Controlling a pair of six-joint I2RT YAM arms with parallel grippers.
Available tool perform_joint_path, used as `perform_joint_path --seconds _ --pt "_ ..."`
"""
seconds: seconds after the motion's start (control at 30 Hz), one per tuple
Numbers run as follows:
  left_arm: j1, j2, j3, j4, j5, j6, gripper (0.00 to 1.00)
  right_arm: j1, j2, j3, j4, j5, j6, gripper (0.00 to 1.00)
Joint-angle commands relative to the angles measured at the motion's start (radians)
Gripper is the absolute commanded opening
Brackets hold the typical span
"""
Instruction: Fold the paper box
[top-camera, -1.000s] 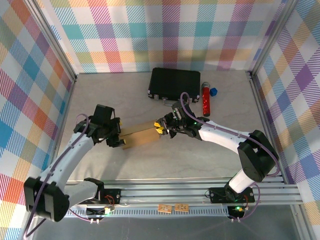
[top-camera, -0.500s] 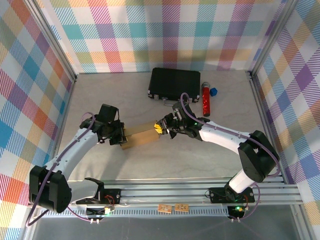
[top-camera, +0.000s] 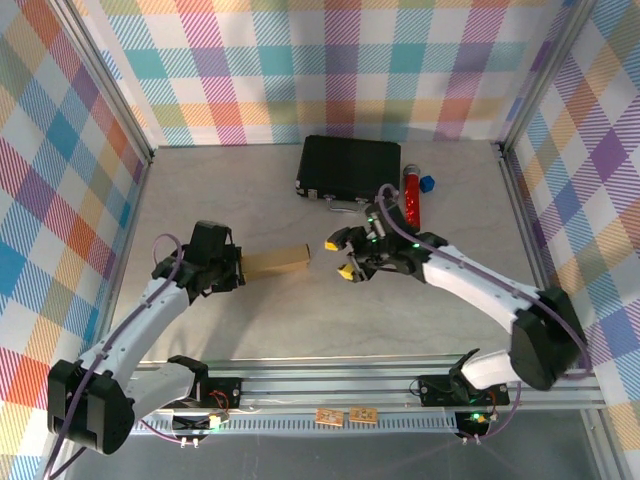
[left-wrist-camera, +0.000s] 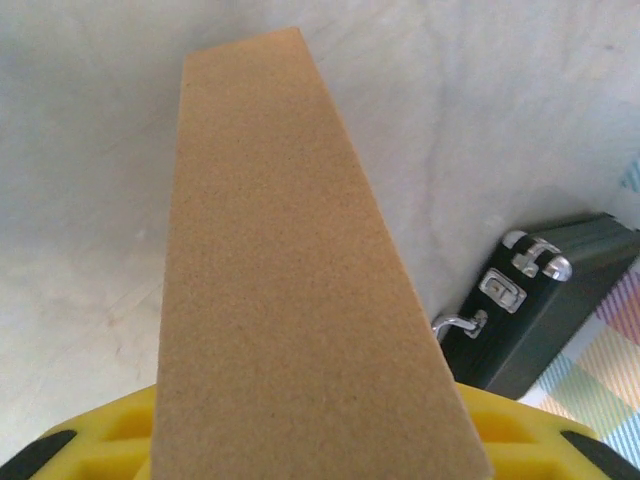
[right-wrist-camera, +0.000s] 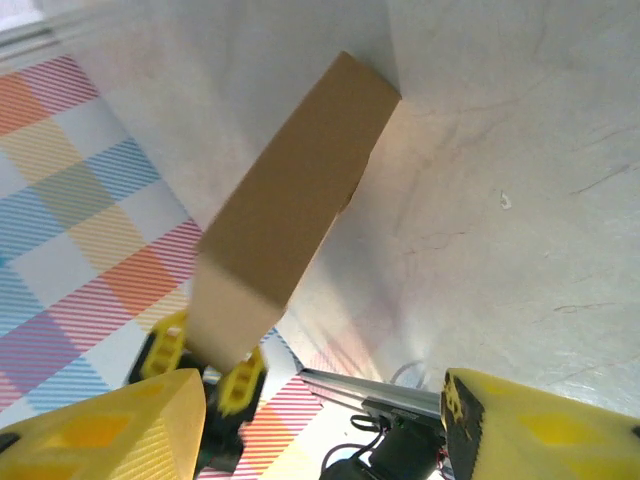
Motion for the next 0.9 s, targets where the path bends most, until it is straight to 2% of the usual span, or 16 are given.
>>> perform_joint_path --seconds 0.0,0.1,0.27,0.33,0.43,0.57,0.6,0.63,0.67,0.8,0.87 --pt "-0.004 -0.015 -0.128 0.268 -0.140 0.139 0.18 -0.065 -0.096 0.032 -0.129 0.021 -0.160 0.64" --pt "-0.004 0.007 -0.249 0.453 -0.113 0.162 0.19 -0.129 -0.135 -0.007 -0.115 -0.029 -0.202 0.64" --pt "-0.018 0.080 -0.369 0.641 -0.037 0.169 0.39 -0.183 -0.140 -0.023 -0.128 -0.081 -0.255 0.65" --pt "-0.027 0.091 -0.379 0.633 -0.002 0.201 0.53 -0.191 -0.138 -0.021 -0.147 -0.077 -0.269 0.65" --pt "-0.050 0.055 -0.358 0.495 0.024 0.232 0.68 -0.204 -0.141 -0.015 -0.189 -0.053 -0.291 0.67" --pt "-0.045 -0.023 -0.315 0.258 0.069 0.289 0.80 -0.225 -0.159 0.019 -0.307 0.025 -0.329 0.69" --pt "-0.037 -0.052 -0.302 0.183 0.076 0.313 0.86 -0.230 -0.160 0.050 -0.383 0.069 -0.346 0.72" --pt "-0.027 -0.086 -0.275 0.117 0.077 0.353 0.97 -0.239 -0.160 0.081 -0.451 0.101 -0.370 0.79" --pt "-0.018 -0.112 -0.236 0.037 0.070 0.396 1.00 -0.248 -0.165 0.104 -0.483 0.121 -0.401 0.99" --pt "-0.002 -0.166 -0.001 -0.225 0.000 0.671 1.00 -0.267 -0.232 0.186 -0.588 0.278 -0.558 0.99" --pt "-0.002 -0.163 0.102 -0.265 -0.024 0.826 1.00 -0.271 -0.256 0.242 -0.667 0.397 -0.655 0.99"
